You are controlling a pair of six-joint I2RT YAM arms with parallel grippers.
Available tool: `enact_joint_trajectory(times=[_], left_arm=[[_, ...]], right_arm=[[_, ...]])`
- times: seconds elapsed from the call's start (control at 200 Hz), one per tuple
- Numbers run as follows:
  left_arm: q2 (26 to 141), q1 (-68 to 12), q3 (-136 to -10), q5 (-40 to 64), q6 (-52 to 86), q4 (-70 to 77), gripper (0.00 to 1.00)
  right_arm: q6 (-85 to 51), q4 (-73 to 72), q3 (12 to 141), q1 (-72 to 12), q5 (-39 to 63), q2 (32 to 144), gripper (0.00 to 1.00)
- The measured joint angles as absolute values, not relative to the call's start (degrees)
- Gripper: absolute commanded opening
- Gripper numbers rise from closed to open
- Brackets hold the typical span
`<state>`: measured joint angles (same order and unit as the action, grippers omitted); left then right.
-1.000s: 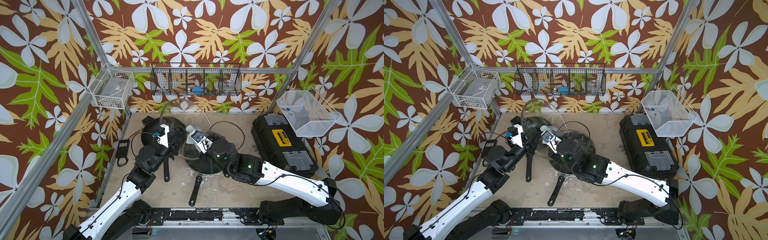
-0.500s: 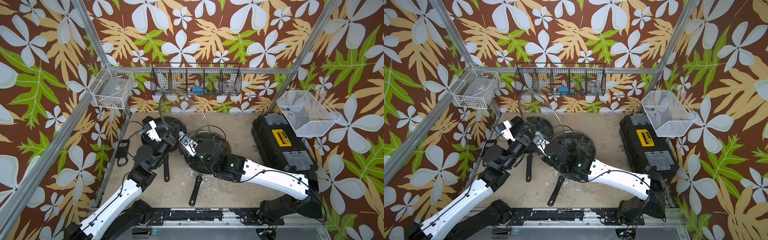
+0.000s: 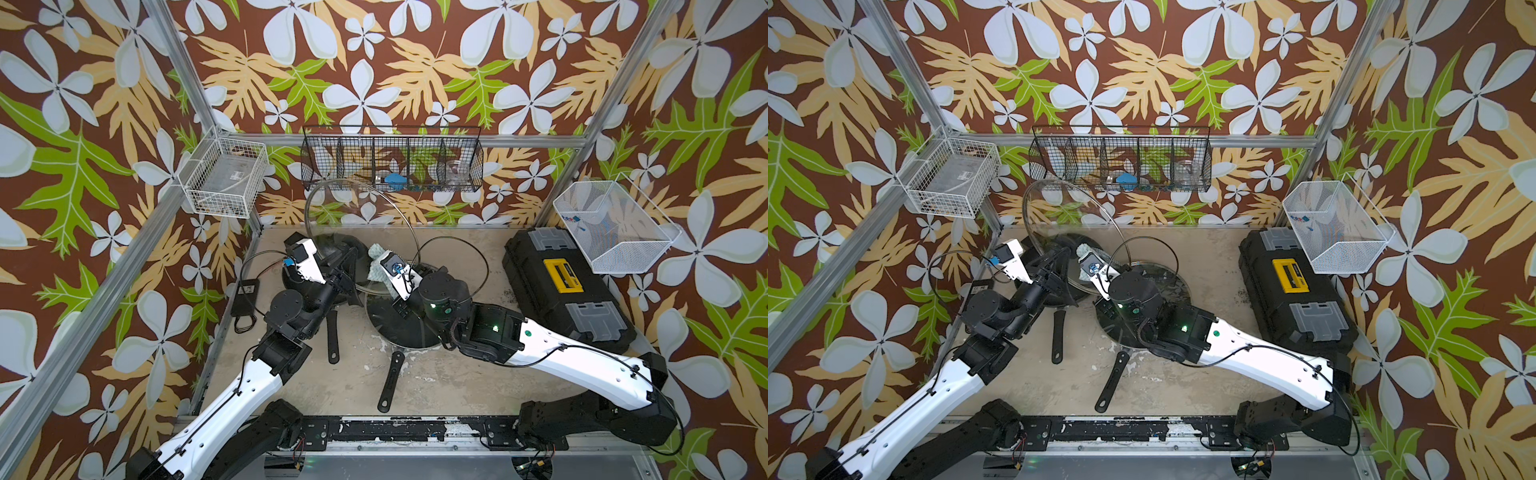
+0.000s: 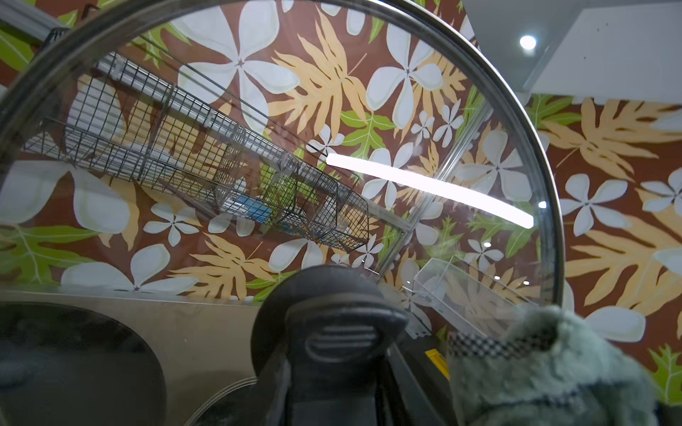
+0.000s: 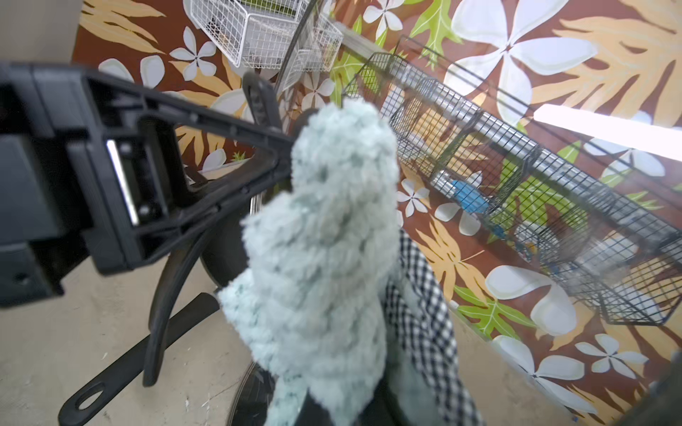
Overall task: Wipe the pot lid with a cloth
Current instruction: Wipe the pot lid.
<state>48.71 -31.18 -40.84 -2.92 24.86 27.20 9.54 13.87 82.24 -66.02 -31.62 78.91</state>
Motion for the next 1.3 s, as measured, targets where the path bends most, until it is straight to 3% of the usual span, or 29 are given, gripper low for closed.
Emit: enact_joint_trajectory(times=[0.281, 0.656, 1.037, 1.303], left_arm=[[46.0, -31.2, -39.0, 6.4, -6.7, 25.4, 0.00], [41.7, -31.2, -36.9, 16.2, -54.8, 10.3, 0.00], [40.6, -31.2, -35.7, 16.5, -71.7, 4.9, 0.00], [39.8, -31.2, -34.3, 15.2, -75.3, 4.9, 0.00]], right_arm=[[14.2, 15.0, 90.5, -65.2, -31.6, 82.1, 0.00], [17.2, 17.6, 102.8, -64.9, -29.6, 93.7, 0.00], [20.0, 25.2, 115.2, -64.9, -25.7, 104.6, 0.00], [21.3, 24.7, 107.3, -64.5, -27.9, 95.6, 0.00]])
